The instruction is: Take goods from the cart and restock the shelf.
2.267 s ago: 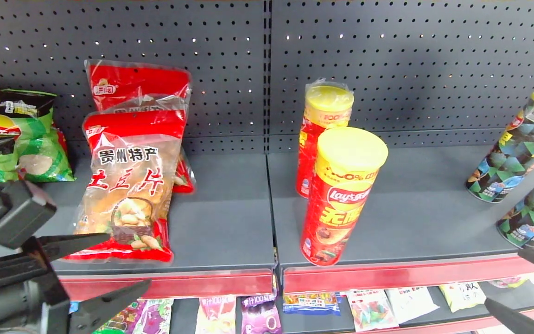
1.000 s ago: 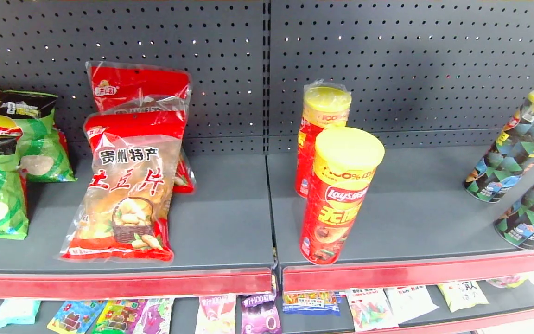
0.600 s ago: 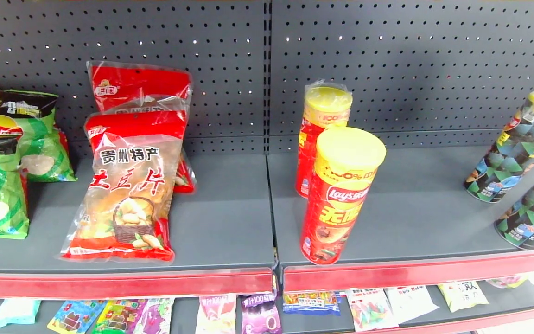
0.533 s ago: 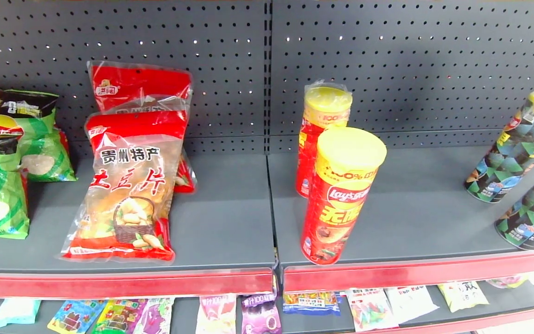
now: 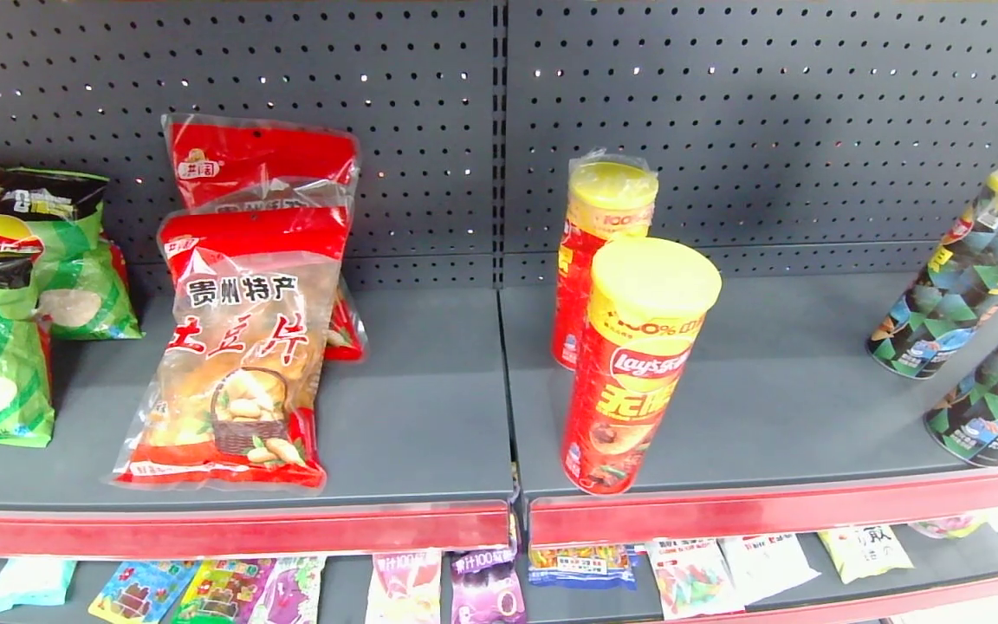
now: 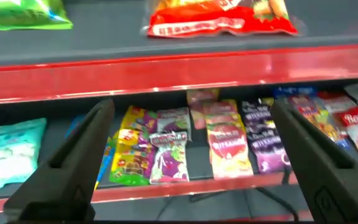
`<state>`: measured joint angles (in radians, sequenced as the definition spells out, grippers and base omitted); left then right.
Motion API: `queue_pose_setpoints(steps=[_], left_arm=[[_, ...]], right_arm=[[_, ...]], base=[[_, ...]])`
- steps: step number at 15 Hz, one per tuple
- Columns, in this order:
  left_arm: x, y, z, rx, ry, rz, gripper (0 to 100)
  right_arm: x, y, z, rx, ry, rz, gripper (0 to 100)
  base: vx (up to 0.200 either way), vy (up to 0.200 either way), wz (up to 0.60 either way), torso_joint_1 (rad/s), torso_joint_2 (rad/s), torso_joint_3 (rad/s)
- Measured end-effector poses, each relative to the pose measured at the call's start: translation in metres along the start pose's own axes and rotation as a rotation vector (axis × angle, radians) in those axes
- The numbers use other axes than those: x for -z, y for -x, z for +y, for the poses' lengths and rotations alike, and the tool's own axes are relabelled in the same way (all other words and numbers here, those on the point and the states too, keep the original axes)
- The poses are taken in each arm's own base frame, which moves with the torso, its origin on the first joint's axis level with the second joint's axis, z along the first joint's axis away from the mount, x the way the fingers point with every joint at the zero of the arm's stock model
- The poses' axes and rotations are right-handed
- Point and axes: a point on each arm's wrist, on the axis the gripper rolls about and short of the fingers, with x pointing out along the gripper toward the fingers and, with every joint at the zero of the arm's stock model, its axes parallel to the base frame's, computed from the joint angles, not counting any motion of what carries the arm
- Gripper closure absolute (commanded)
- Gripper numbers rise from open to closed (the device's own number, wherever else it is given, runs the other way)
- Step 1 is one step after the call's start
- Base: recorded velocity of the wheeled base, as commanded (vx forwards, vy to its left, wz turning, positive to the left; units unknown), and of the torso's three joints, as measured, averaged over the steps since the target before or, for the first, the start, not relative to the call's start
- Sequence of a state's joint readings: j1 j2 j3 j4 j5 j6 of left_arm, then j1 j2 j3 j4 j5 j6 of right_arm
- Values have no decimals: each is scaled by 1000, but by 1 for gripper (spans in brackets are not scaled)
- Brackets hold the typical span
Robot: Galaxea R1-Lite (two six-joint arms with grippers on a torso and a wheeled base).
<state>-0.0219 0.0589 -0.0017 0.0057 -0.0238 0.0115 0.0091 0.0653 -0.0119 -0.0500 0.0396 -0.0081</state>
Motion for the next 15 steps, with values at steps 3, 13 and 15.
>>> queue_pose_setpoints(steps=[3,13,15], left_arm=[[1,3,0,-77,6,-38,0],[2,4,0,-84,7,-55,0],[2,4,0,-83,7,-55,0]], right_arm=[[5,1,0,9,-6,23,0],[10,4,0,23,-10,-1,0],[10,4,0,23,-10,-1,0]], base=[[0,0,0,0,0,0],[-100,0,0,5,3,-1],[0,0,0,0,0,0]])
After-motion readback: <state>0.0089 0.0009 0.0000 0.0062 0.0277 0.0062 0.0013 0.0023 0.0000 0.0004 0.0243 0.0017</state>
